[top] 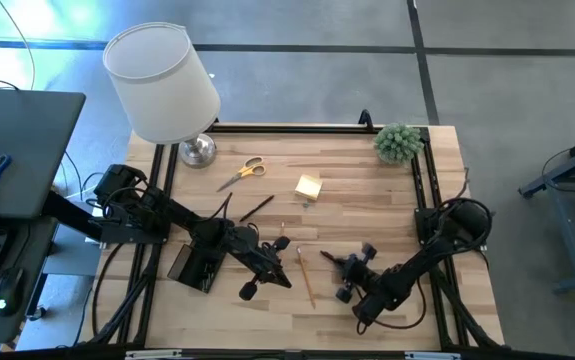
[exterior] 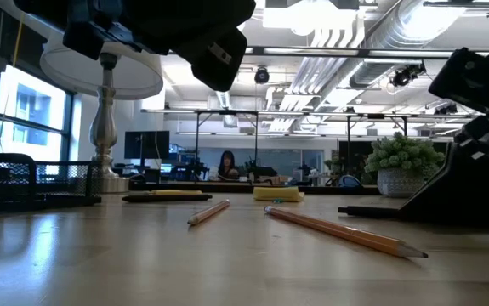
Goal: Pick and place office supplies into organizer
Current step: Put the bottom black pen into the black desk organizer
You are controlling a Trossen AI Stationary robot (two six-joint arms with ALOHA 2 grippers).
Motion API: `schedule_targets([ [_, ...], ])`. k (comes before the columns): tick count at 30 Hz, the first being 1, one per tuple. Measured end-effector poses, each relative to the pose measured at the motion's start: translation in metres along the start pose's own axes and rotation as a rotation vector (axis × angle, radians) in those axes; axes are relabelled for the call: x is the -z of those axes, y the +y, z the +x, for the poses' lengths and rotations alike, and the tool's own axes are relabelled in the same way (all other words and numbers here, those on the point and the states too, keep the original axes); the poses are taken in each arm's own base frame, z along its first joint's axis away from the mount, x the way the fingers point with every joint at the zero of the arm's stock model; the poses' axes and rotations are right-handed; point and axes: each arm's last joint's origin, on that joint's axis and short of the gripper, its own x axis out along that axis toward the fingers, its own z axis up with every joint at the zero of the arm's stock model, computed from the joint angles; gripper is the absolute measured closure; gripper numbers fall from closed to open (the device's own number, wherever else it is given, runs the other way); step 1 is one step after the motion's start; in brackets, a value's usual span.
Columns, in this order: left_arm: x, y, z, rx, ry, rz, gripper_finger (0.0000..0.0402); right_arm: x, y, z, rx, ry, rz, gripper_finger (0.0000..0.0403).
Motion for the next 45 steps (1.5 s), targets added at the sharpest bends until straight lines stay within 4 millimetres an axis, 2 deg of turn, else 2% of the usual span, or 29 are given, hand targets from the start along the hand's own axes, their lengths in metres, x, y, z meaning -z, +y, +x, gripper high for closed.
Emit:
schedule_targets([
  [2, 0.0, 0.0, 0.0, 0.0, 0.0, 0.0, 0.0399, -0.001, 0.001, -0.001, 0.0, -0.002, -0.024, 0.0389],
  [9, 0.0, 0.0, 0.0, 0.0, 0.0, 0.0, 0.0399, -0.003, 0.003, -0.006, 0.005, -0.064, -0.017, 0.0382],
  [13, -0.002, 0.0, 0.0, 0.002, -0.013, -0.02, 0.0399, -0.017, 0.001, -0.021, 0.008, -0.179, 0.02, 0.0389],
  [19, -0.025, -0.005, -0.014, 0.011, -0.108, -0.052, 0.0399, -0.039, -0.003, -0.05, 0.016, -0.365, 0.043, 0.0376],
  [22, -0.031, -0.007, -0.019, 0.012, -0.116, -0.047, 0.0399, -0.046, -0.005, -0.062, 0.017, -0.42, 0.048, 0.0373],
  [27, -0.03, -0.005, -0.019, -0.05, -0.11, 0.018, 0.0398, -0.061, -0.008, -0.078, 0.02, -0.486, 0.052, 0.0385],
  [32, -0.03, 0.001, -0.016, -0.127, -0.146, 0.028, 0.0396, -0.081, -0.006, -0.088, 0.022, -0.516, -0.001, 0.0378],
  [36, -0.043, 0.007, -0.017, -0.146, -0.227, -0.028, 0.0358, -0.103, -0.004, -0.094, 0.02, -0.543, -0.042, 0.0375],
  [41, -0.048, 0.017, -0.02, -0.269, -0.266, -0.104, 0.0263, -0.128, -0.001, -0.1, -0.037, -0.587, -0.107, 0.0382],
  [45, -0.053, 0.018, -0.022, -0.33, -0.332, -0.109, 0.0189, -0.137, -0.001, -0.097, -0.074, -0.607, -0.145, 0.0379],
])
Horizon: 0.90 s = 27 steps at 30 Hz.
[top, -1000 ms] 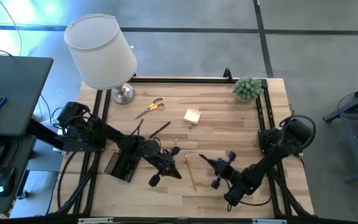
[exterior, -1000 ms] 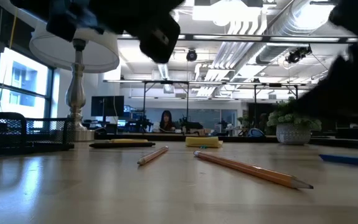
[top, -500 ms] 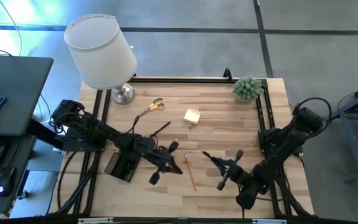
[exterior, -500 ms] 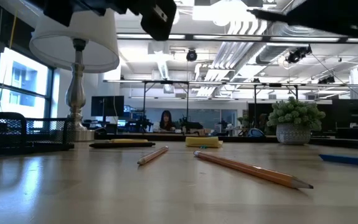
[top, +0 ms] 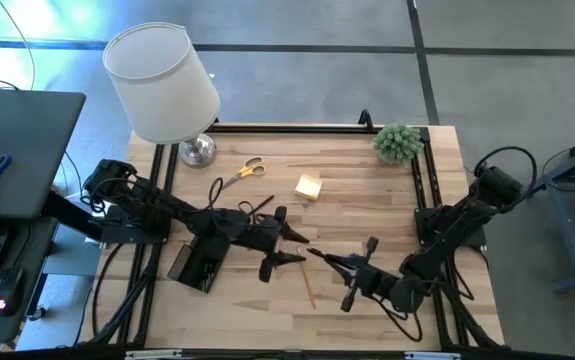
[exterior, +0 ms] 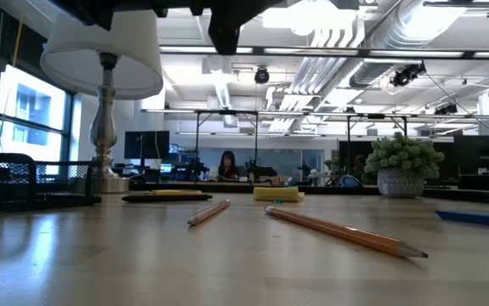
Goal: Pick and place office supplies into organizer
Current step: Put the bottom black pen into the black desk organizer
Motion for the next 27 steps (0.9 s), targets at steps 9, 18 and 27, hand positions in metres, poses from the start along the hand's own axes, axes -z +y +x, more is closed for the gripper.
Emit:
schedule_targets([
  [9, -0.008, -0.003, 0.0, 0.03, -0.083, -0.027, 0.0121, -0.002, -0.008, 0.022, -0.029, -0.012, -0.034, 0.0381],
  [18, -0.008, -0.001, 0.0, -0.031, -0.094, -0.033, 0.0152, -0.003, -0.013, 0.034, -0.065, -0.023, -0.038, 0.0382],
  [27, -0.008, -0.001, 0.0, -0.041, -0.096, -0.033, 0.0211, -0.002, -0.016, 0.041, -0.097, -0.025, -0.022, 0.038],
])
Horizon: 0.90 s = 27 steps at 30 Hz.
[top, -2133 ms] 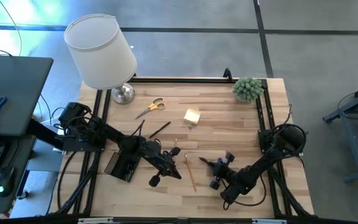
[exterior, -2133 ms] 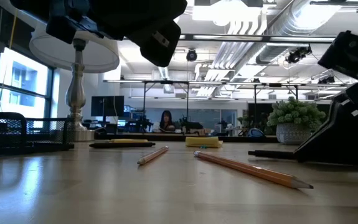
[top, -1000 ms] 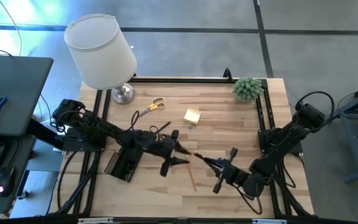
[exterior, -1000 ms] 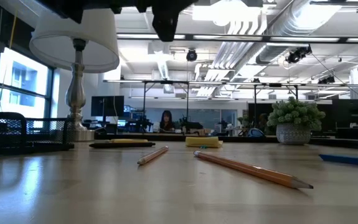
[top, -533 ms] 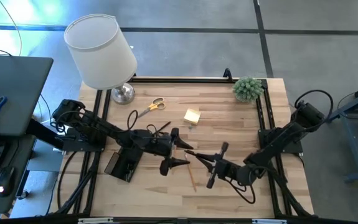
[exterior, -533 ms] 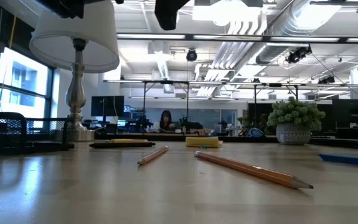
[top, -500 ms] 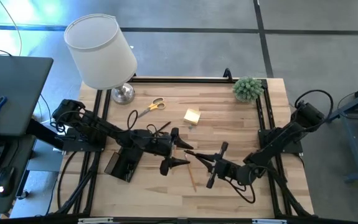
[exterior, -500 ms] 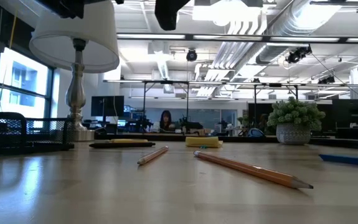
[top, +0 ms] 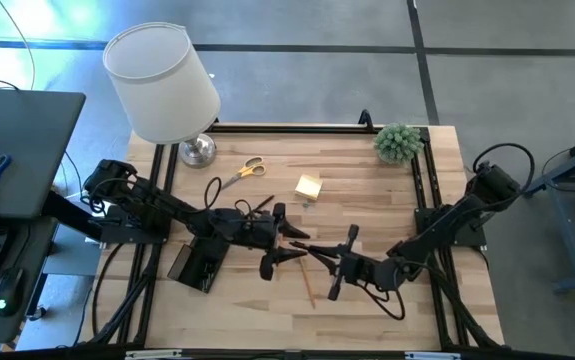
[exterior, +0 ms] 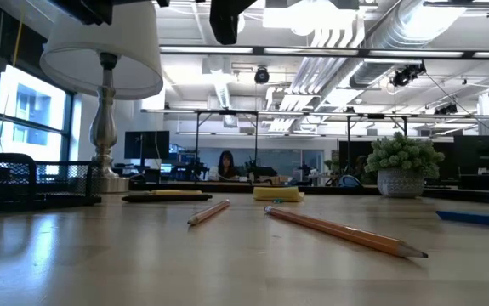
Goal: Pick and place office supplies into organizer
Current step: Put the bottom black pen into the black desk organizer
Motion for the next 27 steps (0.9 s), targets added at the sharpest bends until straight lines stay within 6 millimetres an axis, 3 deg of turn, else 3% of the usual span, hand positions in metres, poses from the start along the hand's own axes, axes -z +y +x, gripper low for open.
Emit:
schedule_targets([
  [6, 0.0034, 0.0007, -0.0001, -0.007, 0.035, 0.016, 0.0272, 0.0007, -0.0003, 0.0009, -0.006, 0.003, -0.004, 0.0379],
  [14, 0.0048, 0.0001, -0.0002, 0.014, 0.052, 0.059, 0.0388, 0.0008, -0.0005, 0.0009, 0.001, 0.005, 0.001, 0.0377],
  [20, 0.0058, 0.0006, -0.0001, 0.009, 0.058, 0.062, 0.0368, 0.0043, 0.0002, 0.0015, -0.012, 0.029, 0.031, 0.0379],
  [27, 0.006, 0.0005, -0.0002, 0.011, 0.059, 0.062, 0.0396, 0.0048, 0.0002, 0.0017, -0.006, 0.032, 0.028, 0.0381],
])
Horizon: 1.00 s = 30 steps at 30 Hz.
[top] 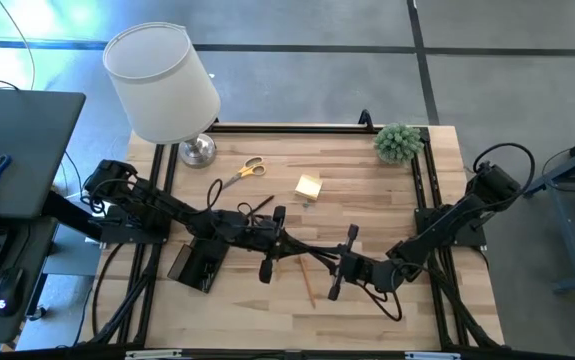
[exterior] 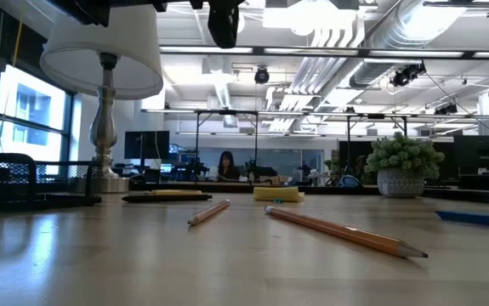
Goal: Pick and place office supplies into organizer
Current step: Put the bottom black pen into the black desk organizer
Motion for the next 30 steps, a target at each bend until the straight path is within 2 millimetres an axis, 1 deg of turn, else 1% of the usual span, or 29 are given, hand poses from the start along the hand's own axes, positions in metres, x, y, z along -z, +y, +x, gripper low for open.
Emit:
schedule_targets([
  [6, 0.0, 0.0002, 0.0001, 0.002, 0.002, 0.0, 0.0377, 0.0003, 0.0004, 0.0001, -0.007, 0.0, 0.003, 0.038],
  [11, 0.0006, 0.0002, 0.0, 0.001, 0.007, 0.001, 0.0388, 0.0006, 0.0006, 0.0001, -0.009, 0.002, 0.0, 0.0373],
  [13, 0.0013, 0.0004, 0.0, -0.001, 0.014, 0.001, 0.0388, 0.001, 0.0004, 0.0002, 0.003, 0.004, -0.009, 0.038],
  [15, 0.0015, 0.0004, 0.0, -0.002, 0.017, 0.001, 0.0379, 0.0012, 0.0009, -0.0006, 0.007, 0.005, -0.027, 0.039],
  [18, 0.0014, 0.0005, 0.0, -0.006, 0.016, -0.005, 0.0348, 0.0013, 0.0011, -0.0007, 0.008, 0.005, -0.033, 0.0391],
  [26, -0.0003, 0.0011, -0.0001, -0.03, 0.0, -0.026, 0.0241, 0.0023, 0.0014, -0.0009, 0.005, 0.007, -0.037, 0.0391],
  [30, -0.0046, 0.0004, -0.0001, -0.024, -0.043, -0.032, 0.0206, 0.002, 0.0027, -0.001, -0.04, 0.001, -0.031, 0.0391],
])
